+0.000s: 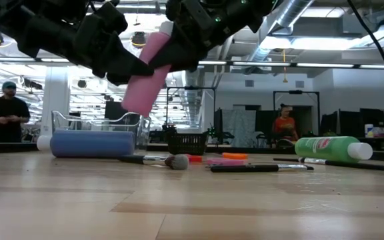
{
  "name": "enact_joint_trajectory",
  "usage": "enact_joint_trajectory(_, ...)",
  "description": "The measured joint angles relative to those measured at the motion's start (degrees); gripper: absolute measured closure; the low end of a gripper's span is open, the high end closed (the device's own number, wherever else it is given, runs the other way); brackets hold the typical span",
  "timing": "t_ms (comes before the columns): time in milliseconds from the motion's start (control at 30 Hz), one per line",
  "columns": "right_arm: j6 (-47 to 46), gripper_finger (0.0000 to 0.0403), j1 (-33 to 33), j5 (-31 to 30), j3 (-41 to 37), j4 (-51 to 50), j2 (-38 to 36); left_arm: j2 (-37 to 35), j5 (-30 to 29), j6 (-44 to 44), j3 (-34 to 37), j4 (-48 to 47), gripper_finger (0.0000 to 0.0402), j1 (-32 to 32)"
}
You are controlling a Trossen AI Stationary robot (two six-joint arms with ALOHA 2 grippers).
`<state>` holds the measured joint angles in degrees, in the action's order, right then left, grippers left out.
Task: Pick & Place Paint Supplies
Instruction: Put the pink paint bottle into the transparent bin
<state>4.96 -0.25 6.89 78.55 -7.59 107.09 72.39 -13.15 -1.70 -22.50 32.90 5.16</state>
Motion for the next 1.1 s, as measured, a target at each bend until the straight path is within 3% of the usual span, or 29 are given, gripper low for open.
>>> enact_joint_trajectory(100, -0.30, 0.0275, 0.05, -0.57, 0.15, -1.46, -0.16, 0.91, 0.09, 0.89, 0.07, 1.91, 0.0252, 0.03)
enact_joint_trajectory(300, -0.34, 0.0274, 0.36, -1.44, 0.26, -2.71, -0.22, 1.08, 0.07, 1.39, 0.11, 2.46, 0.0256, 0.01)
enact_joint_trajectory(533, -2.05, 0.0122, 1.37, -2.35, 0.25, -5.65, -0.20, 1.79, 0.02, 1.66, 0.11, 2.95, 0.0266, 0.01)
enact_joint_trajectory(633, -3.20, 0.0095, 2.05, -4.14, 0.08, -10.13, -0.22, 2.78, -1.02, 1.62, 0.16, 4.94, 0.0266, 0.01)
enact_joint_trajectory(967, -6.72, 0.0118, 6.44, -11.84, -0.17, -15.33, -0.25, 13.33, -1.48, 2.13, 0.31, 18.93, 0.0266, -1.00)
enact_joint_trajectory(1100, -8.50, 0.0122, 8.93, -17.78, -0.17, -15.78, -0.60, 16.83, -1.49, 2.37, -0.02, 25.39, 0.0266, -1.49)
